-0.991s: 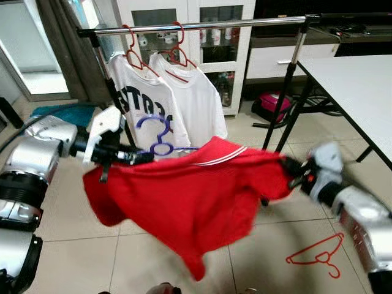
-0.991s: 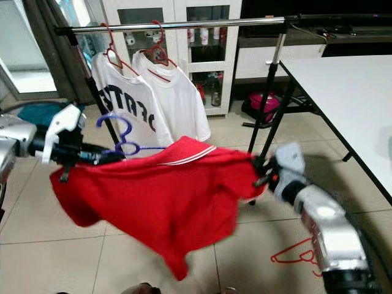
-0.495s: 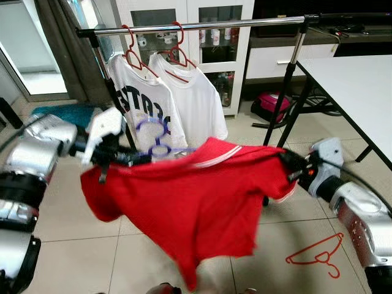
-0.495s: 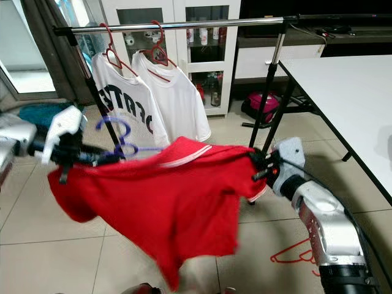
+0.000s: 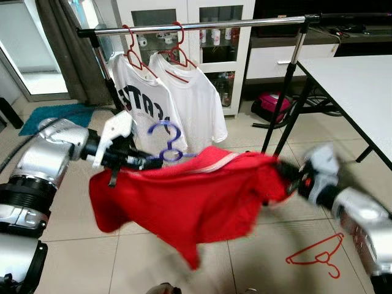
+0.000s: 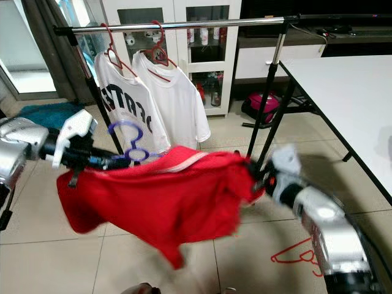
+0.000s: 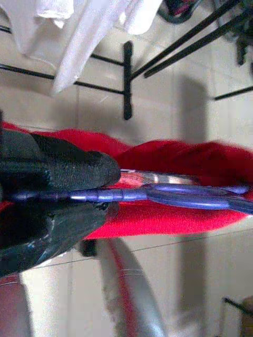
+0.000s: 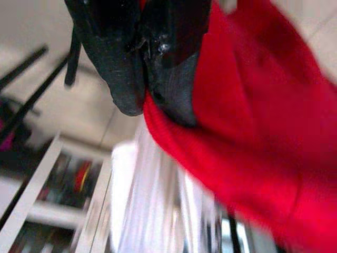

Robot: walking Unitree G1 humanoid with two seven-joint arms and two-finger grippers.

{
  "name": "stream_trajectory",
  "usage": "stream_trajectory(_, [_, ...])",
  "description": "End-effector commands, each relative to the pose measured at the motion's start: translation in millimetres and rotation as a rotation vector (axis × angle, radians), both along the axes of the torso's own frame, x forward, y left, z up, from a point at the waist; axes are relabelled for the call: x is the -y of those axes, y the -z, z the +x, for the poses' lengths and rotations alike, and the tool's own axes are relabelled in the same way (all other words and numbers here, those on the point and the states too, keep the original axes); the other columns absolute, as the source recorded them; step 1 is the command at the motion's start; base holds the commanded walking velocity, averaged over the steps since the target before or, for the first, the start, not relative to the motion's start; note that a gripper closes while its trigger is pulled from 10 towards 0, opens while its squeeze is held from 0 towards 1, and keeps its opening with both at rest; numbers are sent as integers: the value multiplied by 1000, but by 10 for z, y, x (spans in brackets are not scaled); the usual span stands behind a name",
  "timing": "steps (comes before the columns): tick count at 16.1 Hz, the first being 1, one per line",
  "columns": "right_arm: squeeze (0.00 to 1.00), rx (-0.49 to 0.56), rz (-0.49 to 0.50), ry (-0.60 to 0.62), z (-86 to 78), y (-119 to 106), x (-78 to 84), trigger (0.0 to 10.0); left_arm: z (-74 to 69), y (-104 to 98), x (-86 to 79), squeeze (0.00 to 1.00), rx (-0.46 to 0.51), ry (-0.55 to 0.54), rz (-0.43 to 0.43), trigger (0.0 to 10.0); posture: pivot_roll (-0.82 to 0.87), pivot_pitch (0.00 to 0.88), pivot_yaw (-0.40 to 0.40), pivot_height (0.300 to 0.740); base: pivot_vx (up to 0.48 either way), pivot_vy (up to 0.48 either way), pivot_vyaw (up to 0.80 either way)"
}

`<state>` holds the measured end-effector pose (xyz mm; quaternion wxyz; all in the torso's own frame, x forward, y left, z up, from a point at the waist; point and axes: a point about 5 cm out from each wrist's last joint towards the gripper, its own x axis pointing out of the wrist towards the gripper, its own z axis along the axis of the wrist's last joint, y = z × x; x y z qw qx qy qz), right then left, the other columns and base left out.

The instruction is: Hang hanger

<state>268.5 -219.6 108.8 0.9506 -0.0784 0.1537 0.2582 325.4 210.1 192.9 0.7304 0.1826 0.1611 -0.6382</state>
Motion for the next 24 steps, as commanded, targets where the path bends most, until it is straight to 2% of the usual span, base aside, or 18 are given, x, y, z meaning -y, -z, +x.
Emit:
stream_trajectory(1, [0,-54,-17,3,-26,54,54,10000,18,-195,-10,0,50,-2,-57,0,-192,0,62,710,0,0,0])
stream_trajectory(2, [1000,-65,-13,0,-41,65,76,10000,11,-204,-27,0,42,-6,-61,0,-192,0,62,710,0,0,0])
stream_trajectory(4, [1000,-64,-14,-5,-53,53,101,10000,12,-212,-53,0,46,-23,-56,0,-192,0,62,710,0,0,0])
stream_trajectory(6, [1000,-63,-3,-102,-140,-49,142,10000,38,-204,-144,0,78,-76,5,0,-189,0,63,710,0,0,0])
stream_trajectory(8, [1000,-106,-54,-278,-380,-215,298,10000,50,-143,-211,0,100,-86,97,0,-189,0,63,710,0,0,0])
stream_trajectory(9, [1000,-111,-66,-294,-413,-252,340,10000,49,-136,-212,0,100,-85,101,0,-189,0,63,710,0,0,0])
stream_trajectory(10, [1000,-99,-79,-302,-432,-330,396,10000,53,-130,-203,0,100,-81,100,0,-194,0,68,710,0,0,0])
stream_trajectory(11, [1000,-21,-35,-309,-395,-532,385,10000,58,-123,-170,0,105,-59,105,0,-196,0,71,710,0,0,0])
stream_trajectory(12, [1000,35,1,-329,-354,-654,307,10000,61,-120,-122,0,109,-37,101,0,-200,0,74,710,0,0,0])
stream_trajectory(13, [1000,111,58,-408,-286,-814,47,10000,69,-125,3,0,121,14,91,0,-206,0,78,710,0,0,0])
stream_trajectory(14, [1000,130,72,-445,-269,-857,-59,10000,73,-127,50,0,126,35,89,0,-207,0,78,710,0,0,0])
stream_trajectory(15, [1000,139,77,-479,-259,-873,-154,10000,76,-129,91,0,131,51,87,0,-207,0,78,710,0,0,0])
stream_trajectory(16, [1000,152,81,-559,-174,-859,-464,10000,85,-140,252,0,156,110,98,0,-207,0,77,710,0,0,0])
stream_trajectory(19, [1000,151,84,-642,-58,-826,-852,10000,84,-174,489,0,191,191,102,0,-196,0,67,710,0,0,0])
stream_trajectory(20, [1000,150,81,-647,-35,-822,-906,10000,83,-181,521,0,196,204,105,0,-196,0,67,710,0,0,0])
stream_trajectory(21, [376,148,61,-639,30,-814,-1000,10000,73,-185,582,0,209,234,120,0,-195,0,66,710,0,0,0])
stream_trajectory(22, [0,143,54,-636,56,-809,-1044,10000,68,-189,617,0,213,246,122,0,-195,0,66,710,0,0,0])
stream_trajectory(24, [0,121,48,-640,80,-783,-1128,10000,55,-191,677,0,227,267,128,0,-197,0,68,710,0,0,0])
